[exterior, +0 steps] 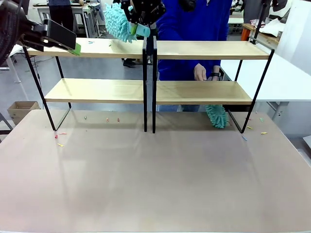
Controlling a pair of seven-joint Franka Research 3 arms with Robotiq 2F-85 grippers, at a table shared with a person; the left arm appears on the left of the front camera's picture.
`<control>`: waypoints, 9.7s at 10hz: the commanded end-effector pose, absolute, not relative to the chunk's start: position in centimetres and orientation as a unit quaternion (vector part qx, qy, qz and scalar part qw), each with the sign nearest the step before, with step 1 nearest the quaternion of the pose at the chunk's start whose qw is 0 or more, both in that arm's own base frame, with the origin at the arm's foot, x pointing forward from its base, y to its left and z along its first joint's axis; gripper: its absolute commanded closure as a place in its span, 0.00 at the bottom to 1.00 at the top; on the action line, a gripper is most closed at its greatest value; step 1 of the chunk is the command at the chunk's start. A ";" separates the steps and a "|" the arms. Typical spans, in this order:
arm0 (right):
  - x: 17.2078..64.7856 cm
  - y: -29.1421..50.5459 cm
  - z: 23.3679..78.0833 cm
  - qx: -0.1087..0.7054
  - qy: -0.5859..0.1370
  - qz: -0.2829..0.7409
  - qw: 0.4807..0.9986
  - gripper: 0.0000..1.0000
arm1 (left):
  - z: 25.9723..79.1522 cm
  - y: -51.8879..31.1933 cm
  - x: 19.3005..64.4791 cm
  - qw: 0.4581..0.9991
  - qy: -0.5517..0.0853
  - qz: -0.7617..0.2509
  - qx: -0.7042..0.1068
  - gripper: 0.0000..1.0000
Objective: Clean the shelves.
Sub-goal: Clean another randomly selected level of the Shelf with the Duster, then place the Duster on the table.
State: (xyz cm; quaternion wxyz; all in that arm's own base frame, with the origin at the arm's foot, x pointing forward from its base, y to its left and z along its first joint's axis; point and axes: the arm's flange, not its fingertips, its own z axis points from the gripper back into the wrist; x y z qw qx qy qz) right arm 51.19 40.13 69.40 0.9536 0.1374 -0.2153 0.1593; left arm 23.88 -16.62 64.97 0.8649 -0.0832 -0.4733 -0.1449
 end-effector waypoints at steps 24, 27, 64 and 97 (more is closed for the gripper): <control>39.0 16.8 74.1 0.455 -0.182 0.373 0.788 0.88 | 65.0 -16.5 23.8 0.864 -0.476 -0.143 -0.083 0.00; 31.3 11.3 73.1 0.501 -0.235 0.377 0.743 0.88 | 65.0 -16.5 23.8 0.864 -0.476 -0.143 -0.083 0.00; 29.4 -12.1 55.8 0.395 -0.217 0.458 0.766 0.88 | 57.3 -11.7 24.6 0.920 -0.196 -0.190 -0.282 0.00; 31.8 -10.4 47.2 0.549 -0.118 0.276 0.780 0.00 | 47.0 5.3 34.0 0.836 -0.079 0.063 -0.539 0.00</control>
